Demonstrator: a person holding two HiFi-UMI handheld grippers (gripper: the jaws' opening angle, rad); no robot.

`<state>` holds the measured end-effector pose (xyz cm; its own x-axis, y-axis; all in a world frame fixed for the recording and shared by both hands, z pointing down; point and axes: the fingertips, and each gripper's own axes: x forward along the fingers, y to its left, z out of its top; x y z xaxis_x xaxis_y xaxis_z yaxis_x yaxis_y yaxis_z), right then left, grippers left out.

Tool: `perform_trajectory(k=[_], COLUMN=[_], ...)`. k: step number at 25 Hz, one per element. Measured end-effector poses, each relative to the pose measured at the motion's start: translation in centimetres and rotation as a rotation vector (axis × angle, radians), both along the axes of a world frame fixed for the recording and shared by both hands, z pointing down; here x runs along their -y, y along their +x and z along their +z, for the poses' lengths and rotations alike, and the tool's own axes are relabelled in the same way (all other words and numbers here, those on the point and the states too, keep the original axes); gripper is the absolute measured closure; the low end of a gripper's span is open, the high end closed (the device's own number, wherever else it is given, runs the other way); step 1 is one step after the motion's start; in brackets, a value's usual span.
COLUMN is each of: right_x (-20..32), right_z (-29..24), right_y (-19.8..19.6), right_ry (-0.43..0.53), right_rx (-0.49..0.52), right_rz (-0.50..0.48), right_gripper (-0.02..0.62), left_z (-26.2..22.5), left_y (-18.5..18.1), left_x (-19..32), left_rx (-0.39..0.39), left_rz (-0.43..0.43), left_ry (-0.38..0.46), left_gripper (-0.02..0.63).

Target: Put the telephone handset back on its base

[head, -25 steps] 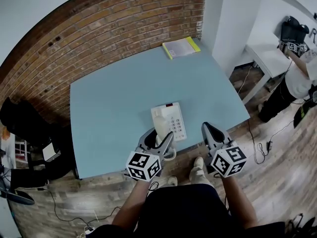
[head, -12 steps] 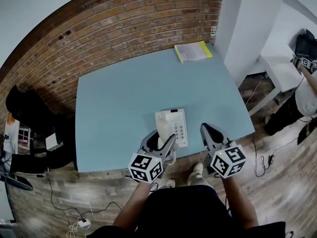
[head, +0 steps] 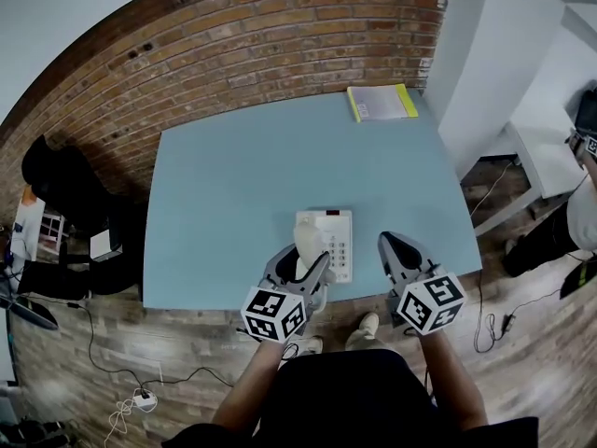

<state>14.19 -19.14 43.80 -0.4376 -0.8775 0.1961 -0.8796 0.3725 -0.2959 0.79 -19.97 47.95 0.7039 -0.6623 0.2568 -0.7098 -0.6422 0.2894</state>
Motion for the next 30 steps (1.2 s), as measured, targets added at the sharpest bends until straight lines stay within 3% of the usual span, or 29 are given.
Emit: perform_trajectory(k=[12,30], right_x=[1.2,3.5], right_z=[0.7,2.1], right_y=[0.9,-1.1], right_ry=[-0.003,-0.031], right_rx=[0.006,0.000], right_rz=[-0.089,-0.187], right_gripper=[0.583,0.583], left_z=[0.6,2.9], left_y=[0.4,-2.4], left_x=[-0.2,0.5], left_rx=[0.007,0.045], left_rz=[-0.102,-0.241], left_ry=[0.001,-0.049], left_gripper=[0.368,0.368])
